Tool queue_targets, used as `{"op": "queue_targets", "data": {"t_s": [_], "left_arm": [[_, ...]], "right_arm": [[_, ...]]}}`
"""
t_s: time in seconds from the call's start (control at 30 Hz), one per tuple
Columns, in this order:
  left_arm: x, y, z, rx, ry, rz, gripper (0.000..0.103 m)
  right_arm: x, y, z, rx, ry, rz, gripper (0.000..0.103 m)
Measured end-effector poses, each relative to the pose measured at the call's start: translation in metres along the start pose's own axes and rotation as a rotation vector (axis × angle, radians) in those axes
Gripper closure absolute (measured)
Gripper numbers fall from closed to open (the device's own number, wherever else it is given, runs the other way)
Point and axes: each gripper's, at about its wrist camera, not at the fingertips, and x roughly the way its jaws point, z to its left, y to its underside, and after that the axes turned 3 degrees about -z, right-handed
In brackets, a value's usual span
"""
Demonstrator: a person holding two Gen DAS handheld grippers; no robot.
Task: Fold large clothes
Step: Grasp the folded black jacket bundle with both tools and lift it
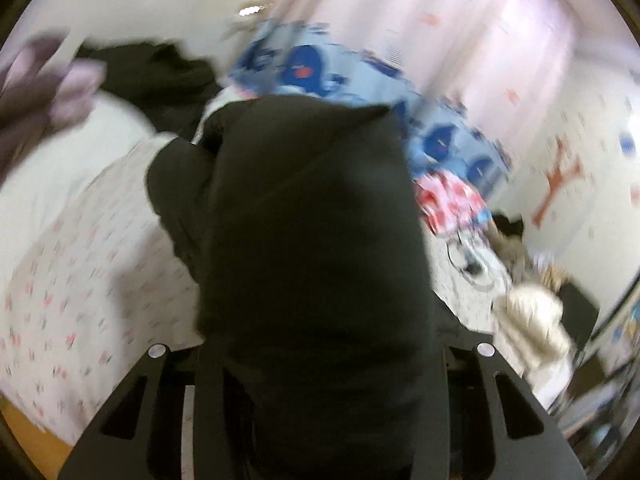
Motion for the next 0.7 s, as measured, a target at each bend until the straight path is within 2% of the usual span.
{"op": "queue_targets", "data": {"t_s": [0.03,0.1,0.17,0.23,0.27,0.37,0.43,0.53,0.57,0.63,0.67,0.7], "left_arm": [[0.005,0.001,-0.017,0.048,0.004,0.009,0.064],[0.021,0.009,-0.060,0.160,0.015,0.039,0.064],[0.039,0.024,-0.099,0.262,0.030,0.084,0.064],[0.063,0.047,-0.139,0.361,0.053,0.138,0.064],[0.074,0.058,-0.153,0.402,0.058,0.167,0.064],[0.107,0.096,-0.198,0.551,0.068,0.243,0.062],[0.115,0.115,-0.218,0.630,0.069,0.259,0.057],[0.118,0.135,-0.238,0.717,0.083,0.266,0.050],[0.113,0.138,-0.239,0.730,0.096,0.271,0.048],[0.107,0.134,-0.229,0.734,0.131,0.289,0.046],[0.095,0.135,-0.227,0.731,0.151,0.305,0.046],[0.084,0.129,-0.218,0.707,0.199,0.331,0.046]], "right_arm": [[-0.022,-0.001,-0.025,0.115,-0.117,-0.040,0.018],[-0.058,-0.002,-0.067,0.273,-0.211,-0.109,0.018],[-0.103,-0.006,-0.106,0.336,-0.193,-0.199,0.018],[-0.140,-0.015,-0.130,0.347,-0.159,-0.264,0.018],[-0.167,-0.026,-0.144,0.341,-0.112,-0.307,0.018],[-0.207,-0.059,-0.148,0.257,-0.012,-0.370,0.010],[-0.209,-0.088,-0.128,0.129,0.059,-0.324,0.007],[-0.170,-0.124,-0.106,-0.038,0.141,-0.167,0.007],[-0.149,-0.124,-0.099,-0.076,0.184,-0.104,0.007],[-0.095,-0.110,-0.095,-0.146,0.338,0.034,0.007],[-0.069,-0.101,-0.106,-0.144,0.372,0.094,0.007],[-0.055,-0.079,-0.109,-0.124,0.377,0.116,0.007]]}}
